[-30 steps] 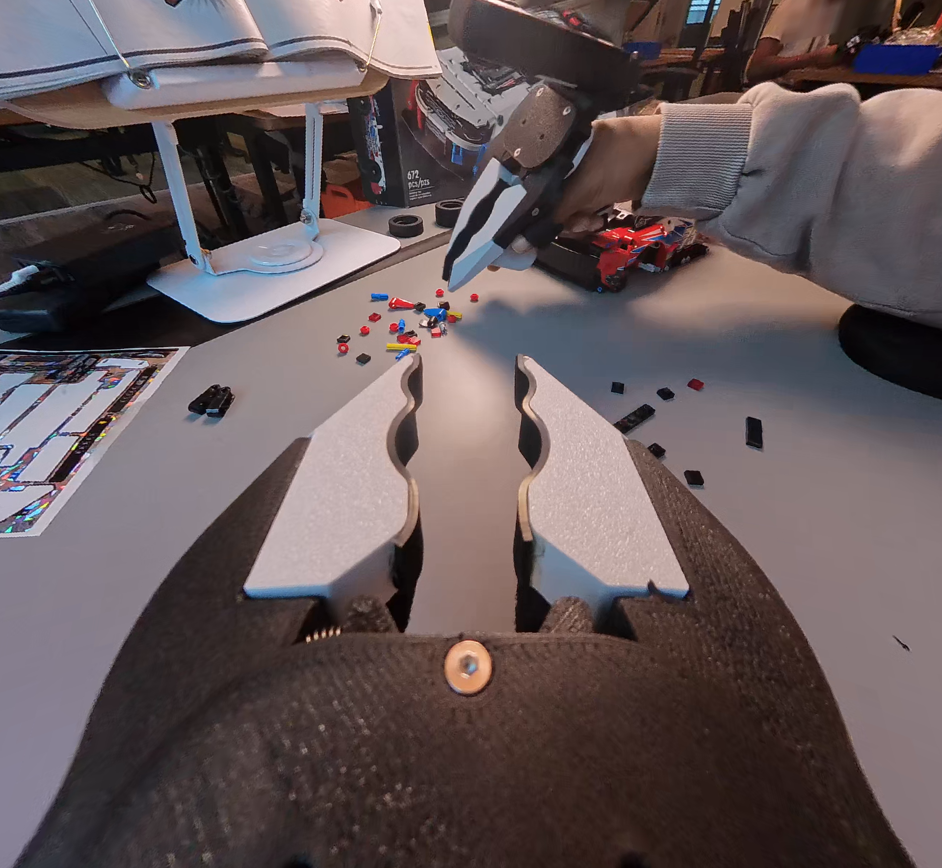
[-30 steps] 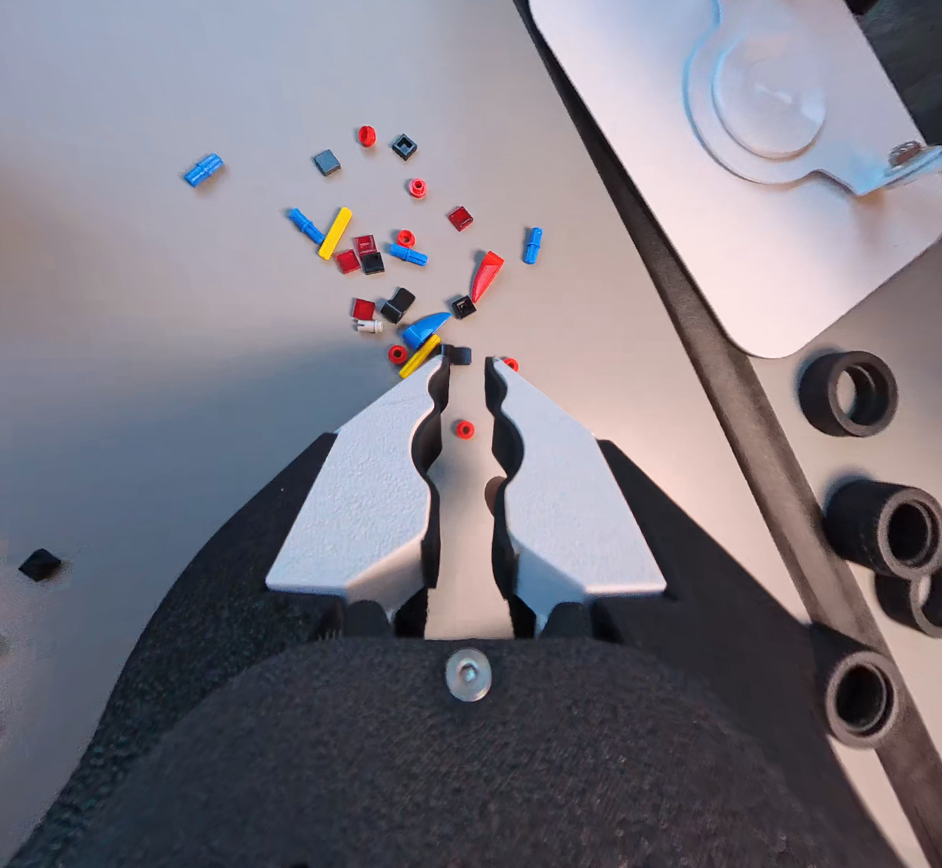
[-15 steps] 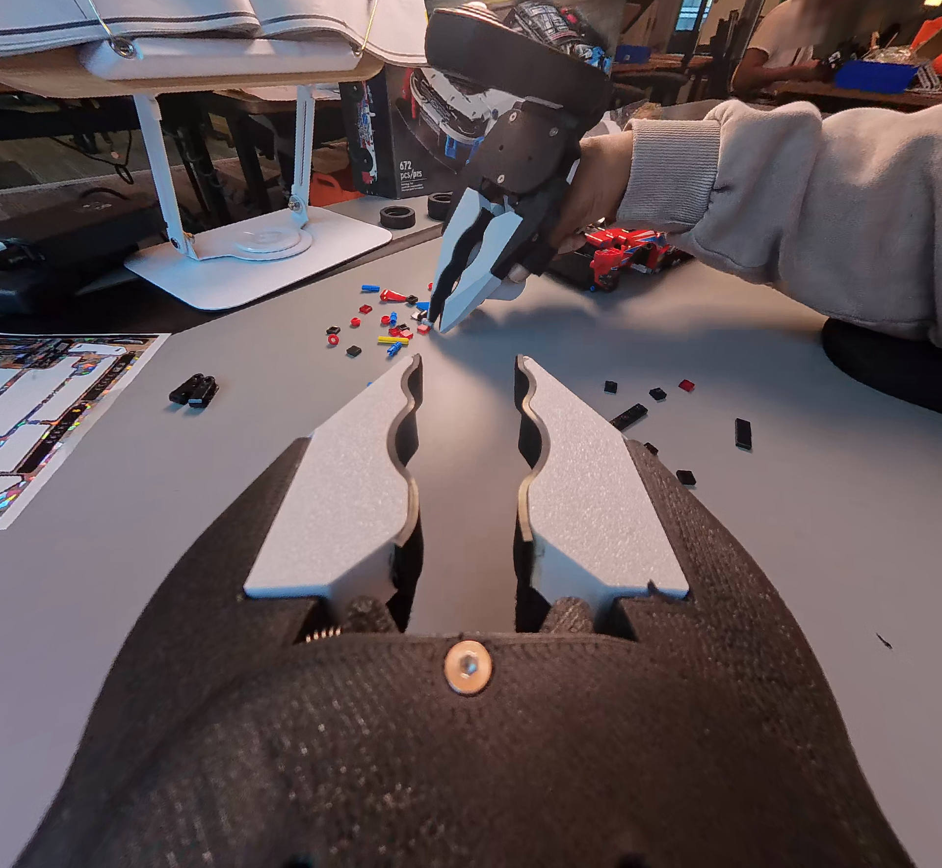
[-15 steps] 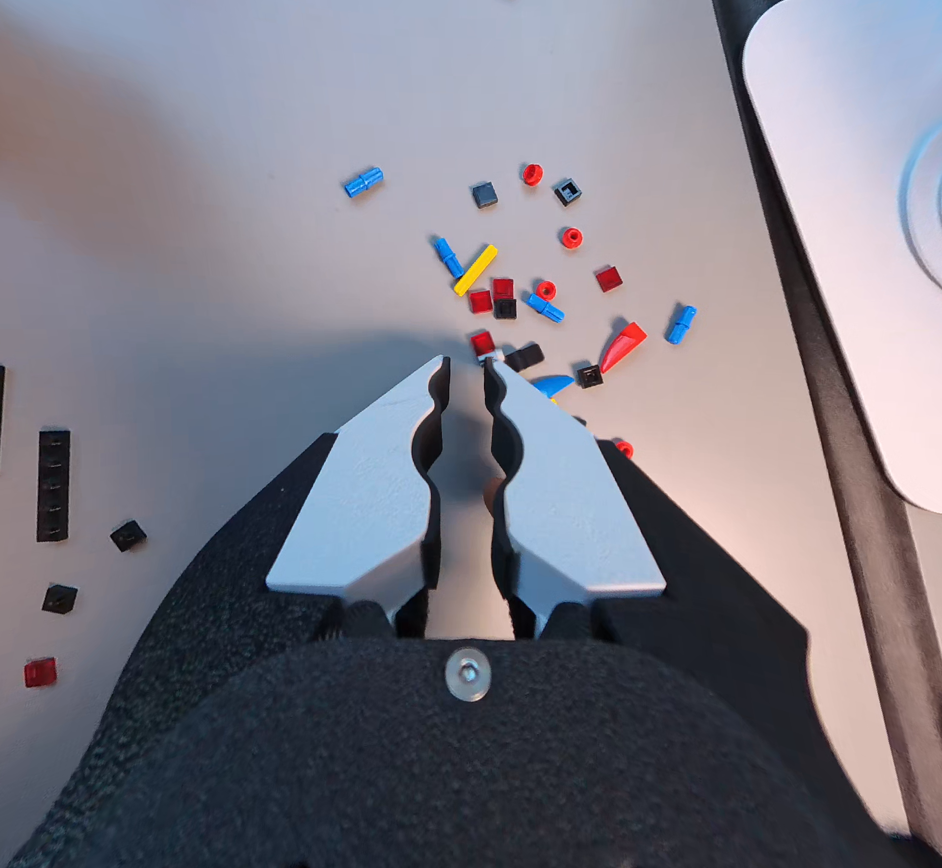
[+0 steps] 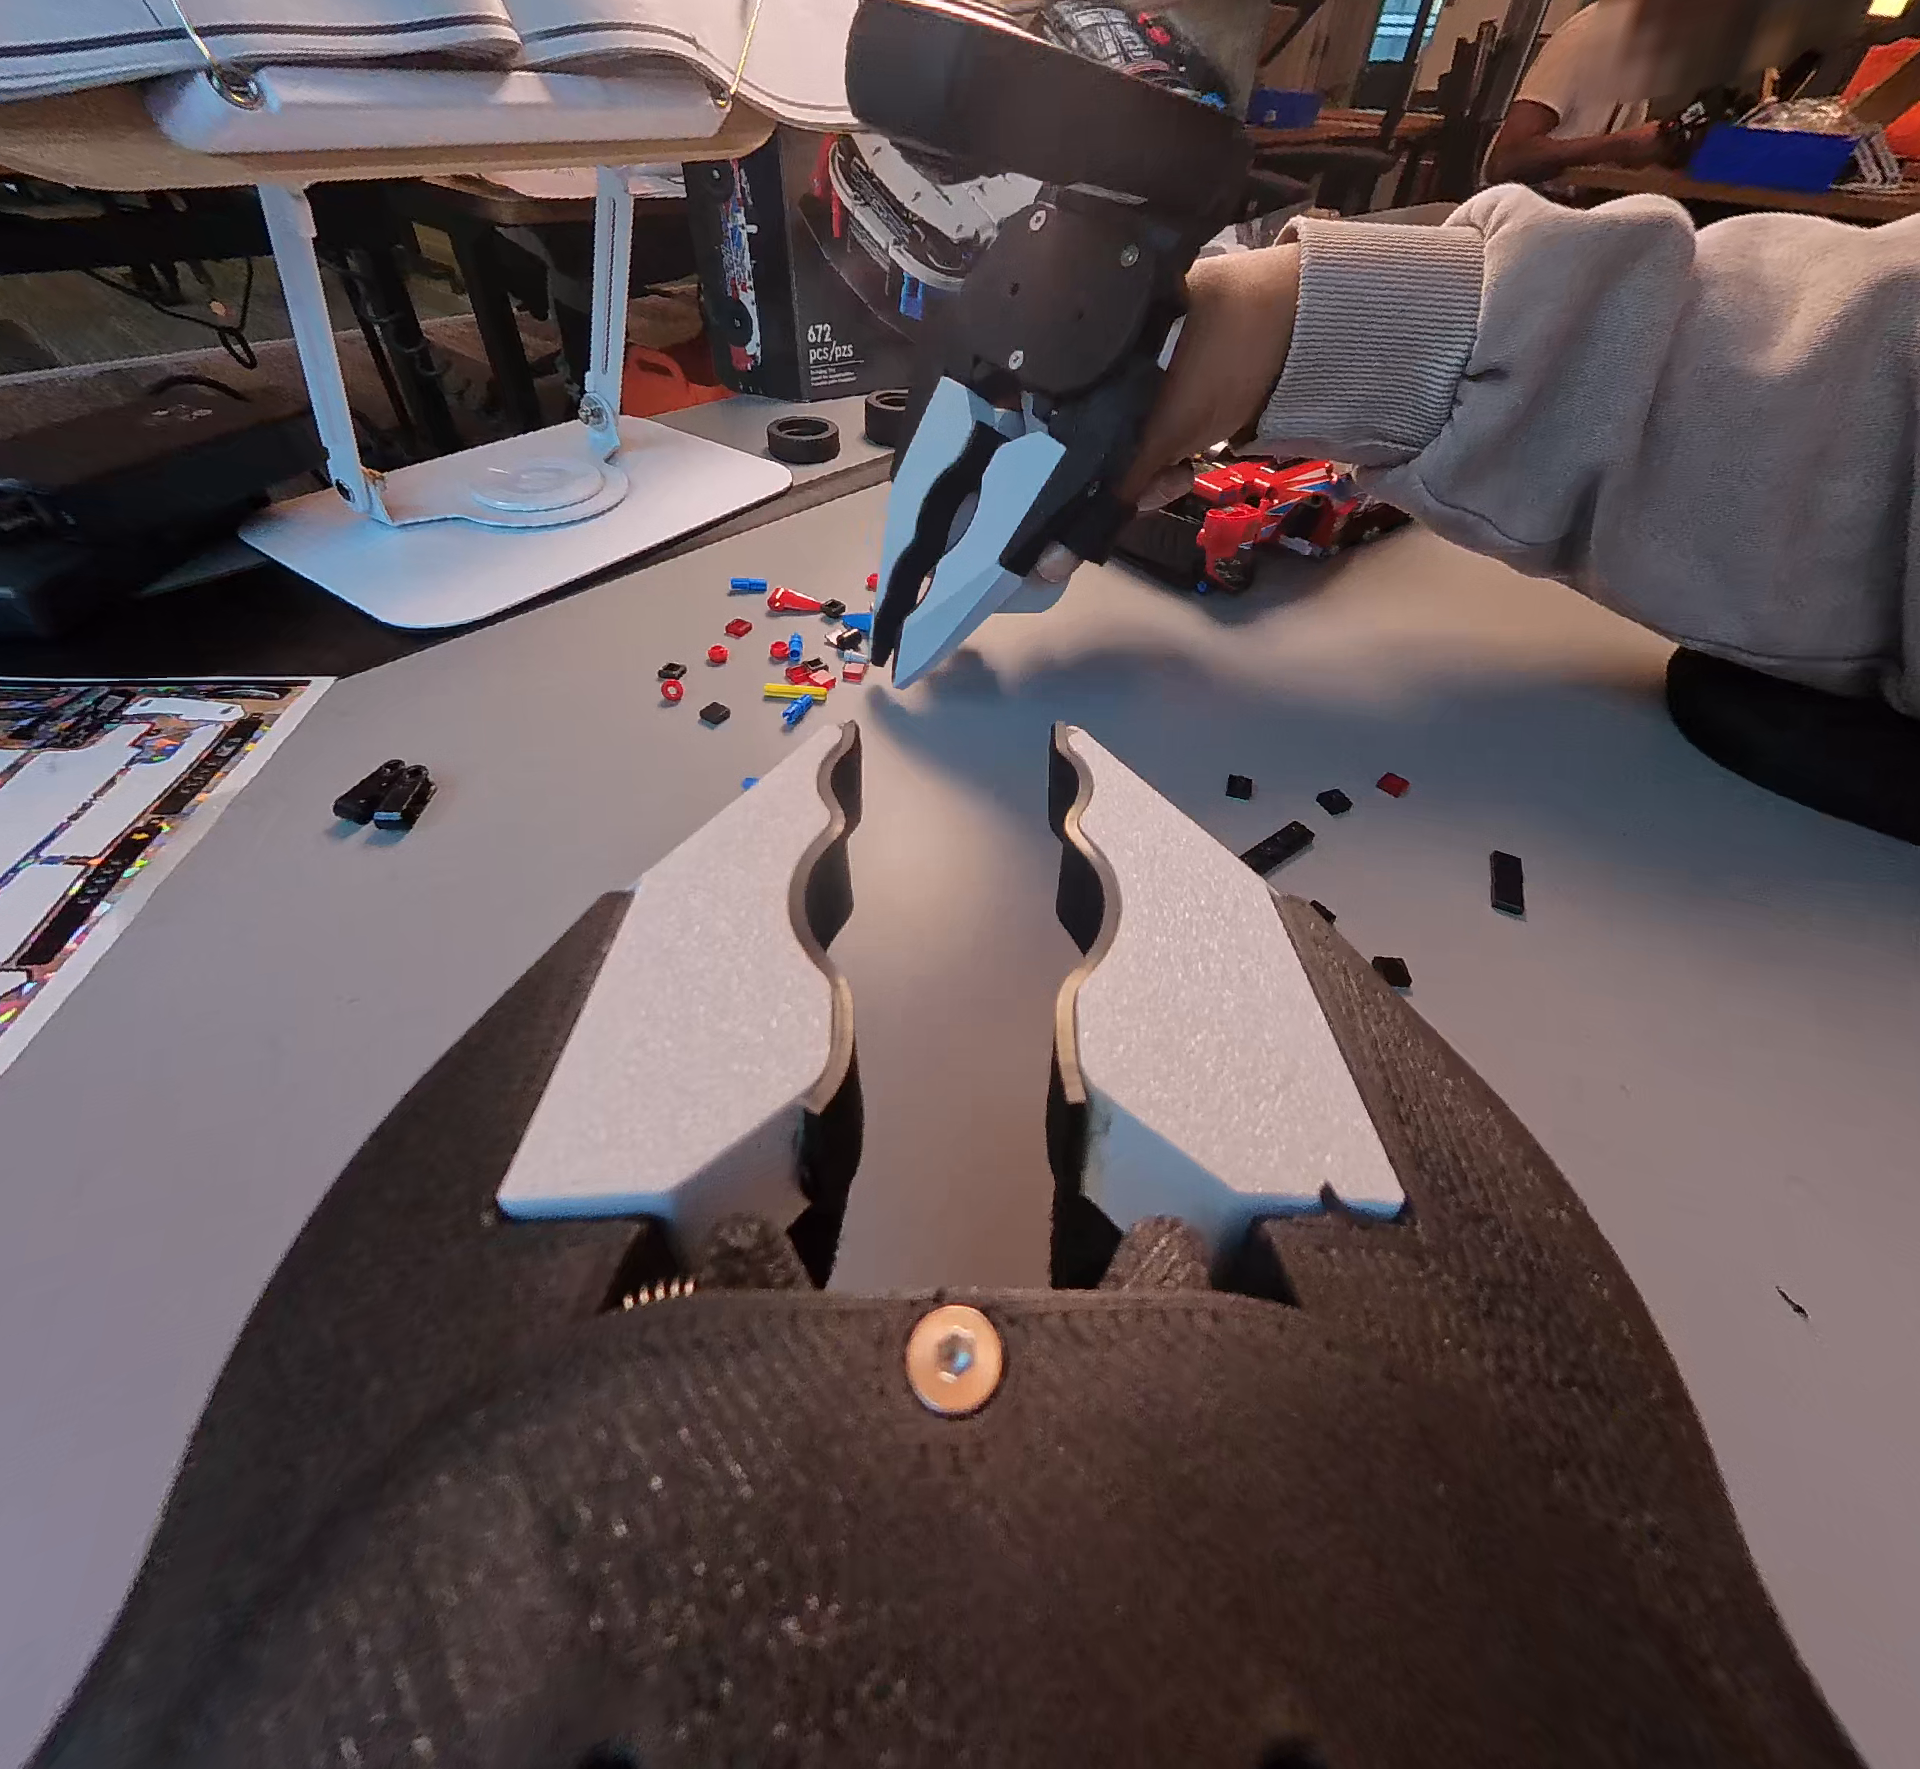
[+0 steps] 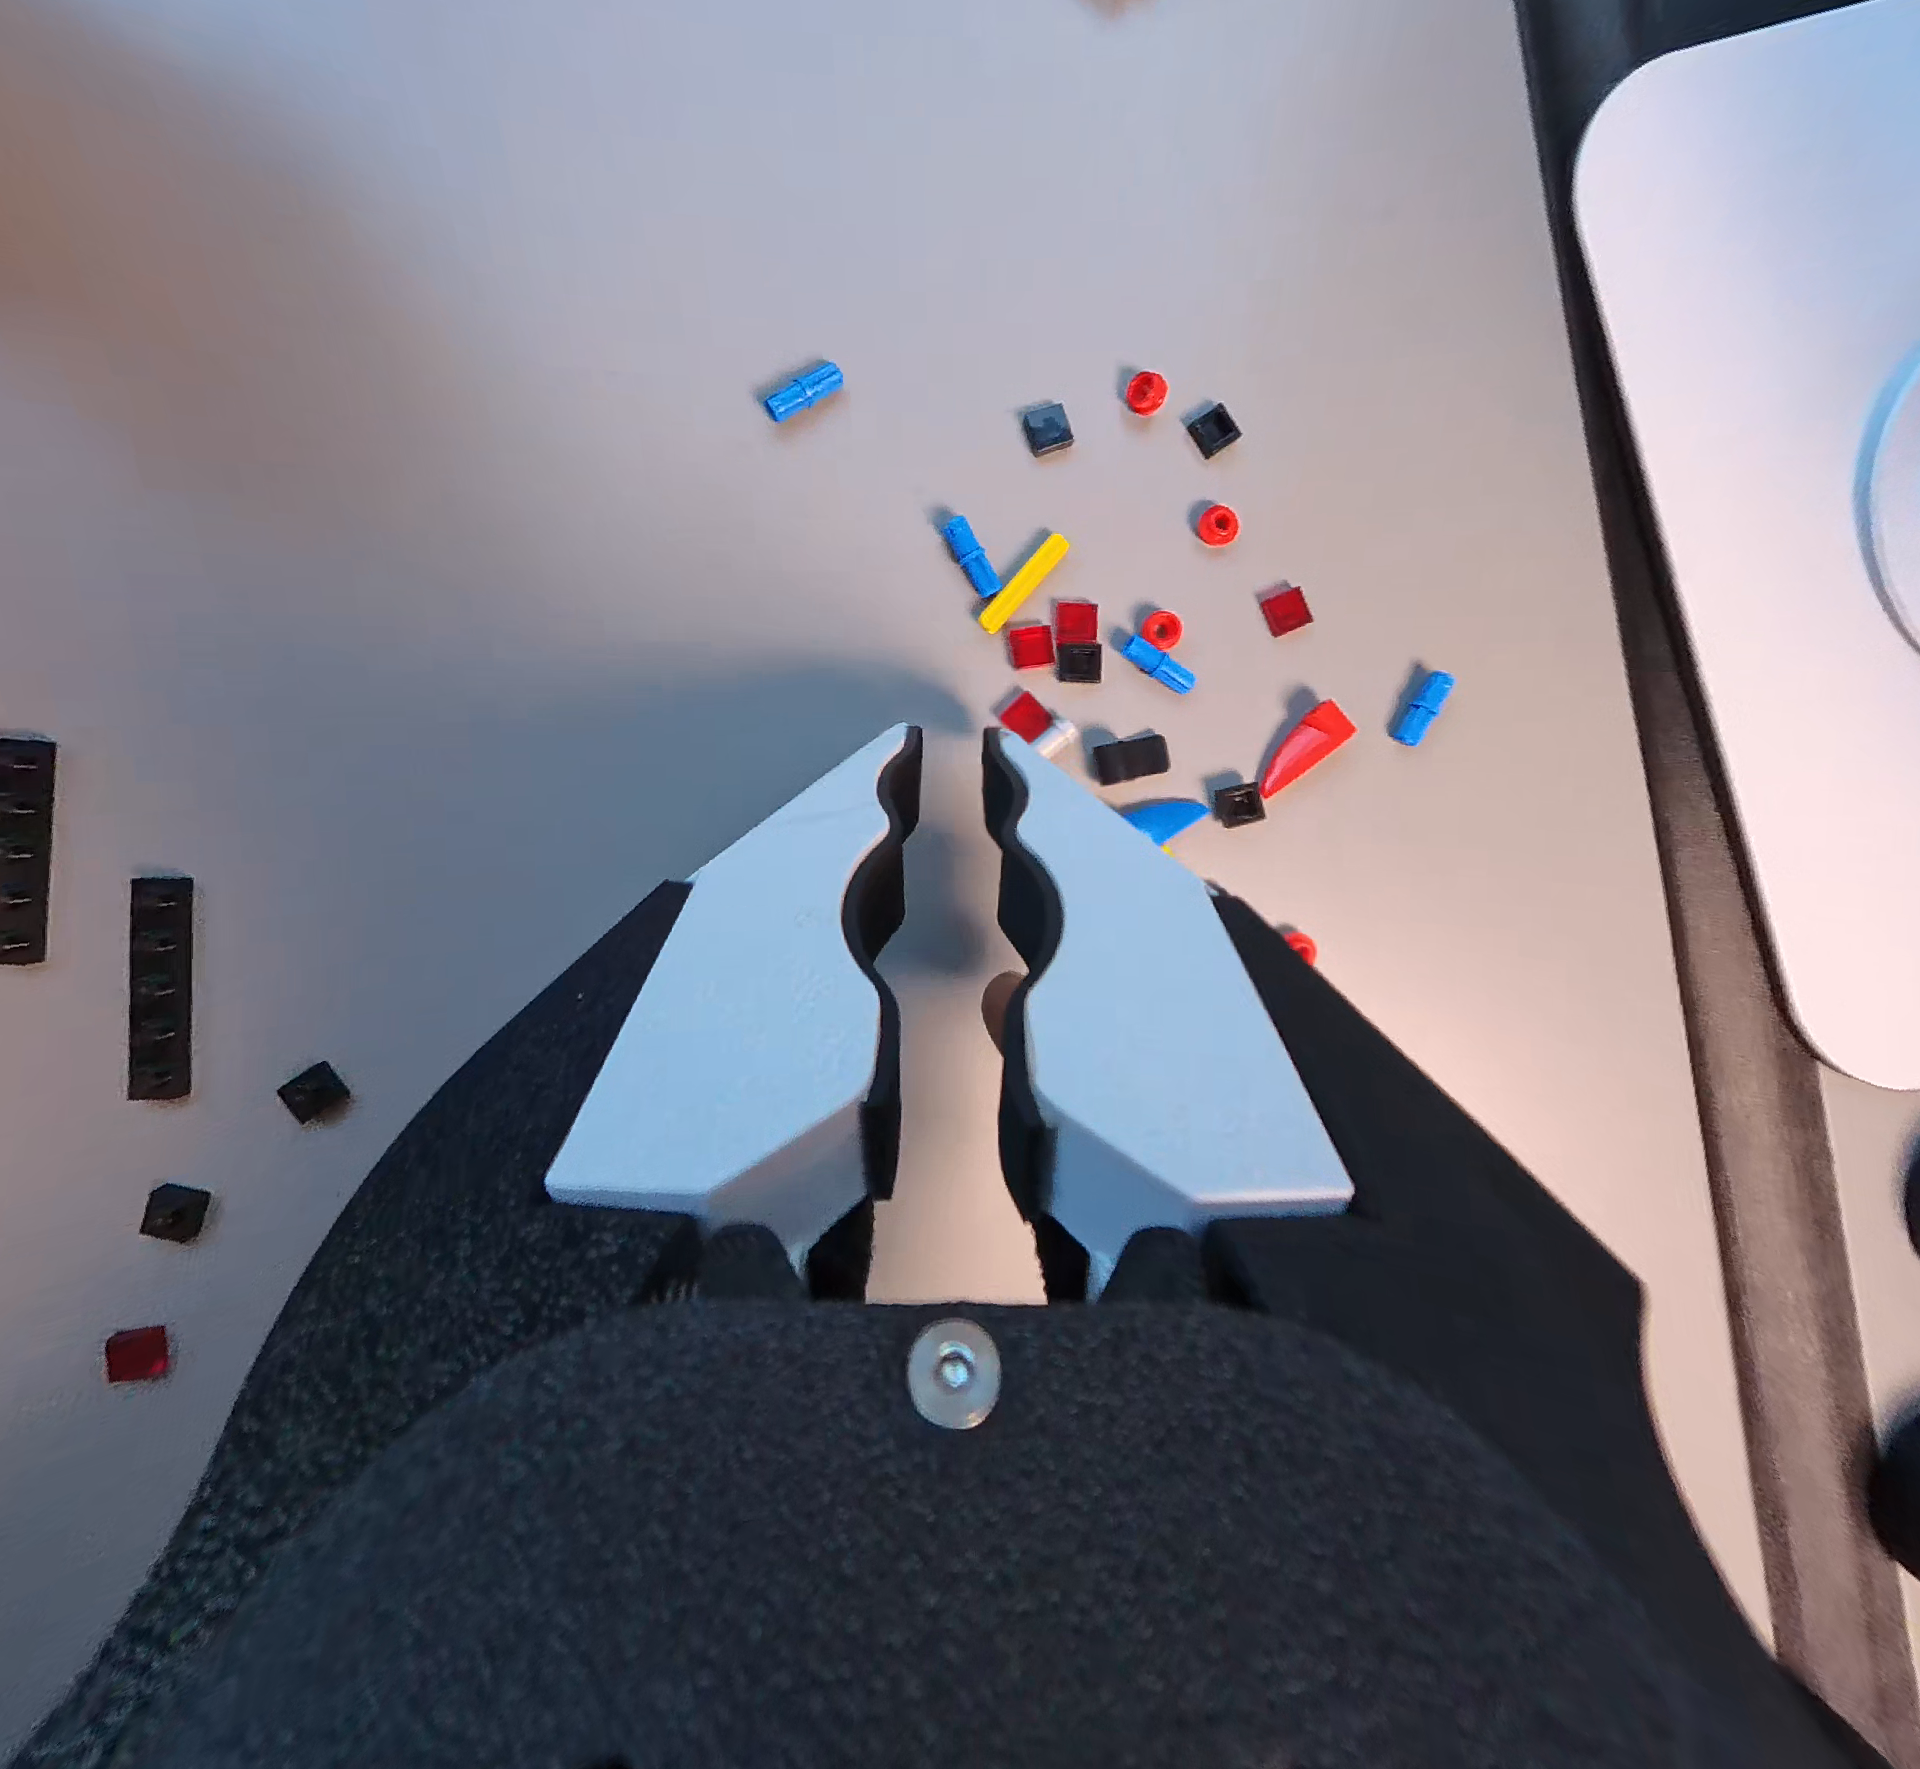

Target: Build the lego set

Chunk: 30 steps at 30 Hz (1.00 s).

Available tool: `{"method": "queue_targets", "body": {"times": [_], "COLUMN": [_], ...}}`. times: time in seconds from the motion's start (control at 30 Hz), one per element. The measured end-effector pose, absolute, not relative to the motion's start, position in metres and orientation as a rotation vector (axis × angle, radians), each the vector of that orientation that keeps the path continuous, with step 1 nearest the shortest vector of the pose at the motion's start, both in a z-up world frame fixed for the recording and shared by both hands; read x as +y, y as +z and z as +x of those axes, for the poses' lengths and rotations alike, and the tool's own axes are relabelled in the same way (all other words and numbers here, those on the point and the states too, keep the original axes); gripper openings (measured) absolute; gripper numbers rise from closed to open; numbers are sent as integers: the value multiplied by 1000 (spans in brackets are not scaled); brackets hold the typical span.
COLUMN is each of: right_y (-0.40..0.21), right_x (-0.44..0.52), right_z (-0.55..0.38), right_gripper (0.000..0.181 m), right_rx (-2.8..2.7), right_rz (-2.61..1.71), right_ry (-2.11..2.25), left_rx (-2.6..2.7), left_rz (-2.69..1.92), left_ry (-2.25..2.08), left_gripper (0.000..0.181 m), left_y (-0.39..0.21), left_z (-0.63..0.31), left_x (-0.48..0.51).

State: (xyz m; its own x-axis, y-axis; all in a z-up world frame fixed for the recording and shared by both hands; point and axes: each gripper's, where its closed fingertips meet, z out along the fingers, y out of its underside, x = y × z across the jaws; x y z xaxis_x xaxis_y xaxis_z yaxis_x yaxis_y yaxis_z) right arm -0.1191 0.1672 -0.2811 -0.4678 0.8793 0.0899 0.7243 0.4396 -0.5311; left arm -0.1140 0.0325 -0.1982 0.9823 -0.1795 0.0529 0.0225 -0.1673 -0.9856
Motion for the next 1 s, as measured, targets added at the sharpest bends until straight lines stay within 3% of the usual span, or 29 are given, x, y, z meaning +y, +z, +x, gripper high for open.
{"method": "queue_targets", "body": {"times": [0.3,0.67,0.87,1.0], "right_y": [-286,-286,-258,-271], "right_x": [177,177,133,110], "right_z": [-129,-123,-50,14], "right_gripper": [19,7,7,7], "right_rx": [-2307,-2308,-2409,-2465], "right_rz": [-1442,-1472,-1325,-1333], "right_ry": [654,651,710,660], "left_rx": [121,130,139,153], "left_rz": [-1737,-1738,-1730,-1740], "left_ry": [-178,-178,-173,-179], "left_gripper": [34,34,34,35], "left_y": [-199,-199,-196,-199], "left_z": [-114,-112,-110,-106], "left_x": [32,32,31,32]}}
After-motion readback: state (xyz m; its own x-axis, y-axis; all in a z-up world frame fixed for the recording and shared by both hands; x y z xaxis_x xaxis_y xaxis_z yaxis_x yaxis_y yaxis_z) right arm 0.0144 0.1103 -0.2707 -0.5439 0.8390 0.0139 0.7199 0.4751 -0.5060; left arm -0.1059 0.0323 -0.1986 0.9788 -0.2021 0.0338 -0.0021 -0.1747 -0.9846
